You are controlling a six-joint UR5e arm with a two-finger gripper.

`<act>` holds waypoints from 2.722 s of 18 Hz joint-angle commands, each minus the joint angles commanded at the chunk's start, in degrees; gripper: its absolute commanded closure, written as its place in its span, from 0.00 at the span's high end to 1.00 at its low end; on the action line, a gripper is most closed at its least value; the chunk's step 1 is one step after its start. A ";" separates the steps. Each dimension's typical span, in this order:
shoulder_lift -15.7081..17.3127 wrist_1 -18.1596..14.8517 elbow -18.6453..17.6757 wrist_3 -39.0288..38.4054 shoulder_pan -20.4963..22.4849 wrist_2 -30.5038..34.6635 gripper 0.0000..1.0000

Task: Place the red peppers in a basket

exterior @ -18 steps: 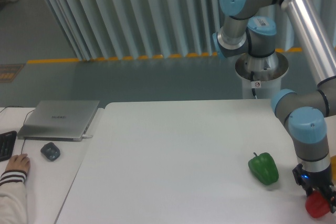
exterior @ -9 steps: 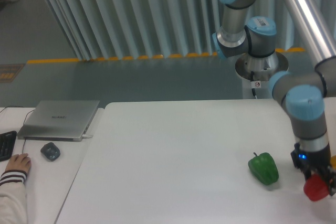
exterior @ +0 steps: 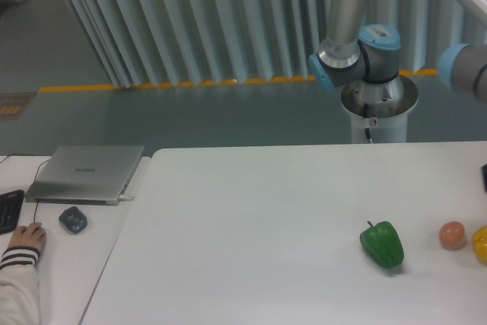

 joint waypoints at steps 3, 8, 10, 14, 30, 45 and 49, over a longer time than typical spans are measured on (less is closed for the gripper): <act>-2.46 1.40 0.79 4.42 2.13 -0.45 0.42; -4.67 4.40 0.36 9.51 4.32 -0.36 0.42; -4.40 4.40 -0.26 10.83 4.67 -0.36 0.42; -3.79 4.40 -2.54 17.50 6.34 0.25 0.45; -3.79 5.28 -4.21 20.25 6.70 0.70 1.00; 5.44 -2.62 -7.99 18.13 -4.46 -0.89 1.00; 7.46 -7.11 -7.99 18.05 -7.27 -0.88 1.00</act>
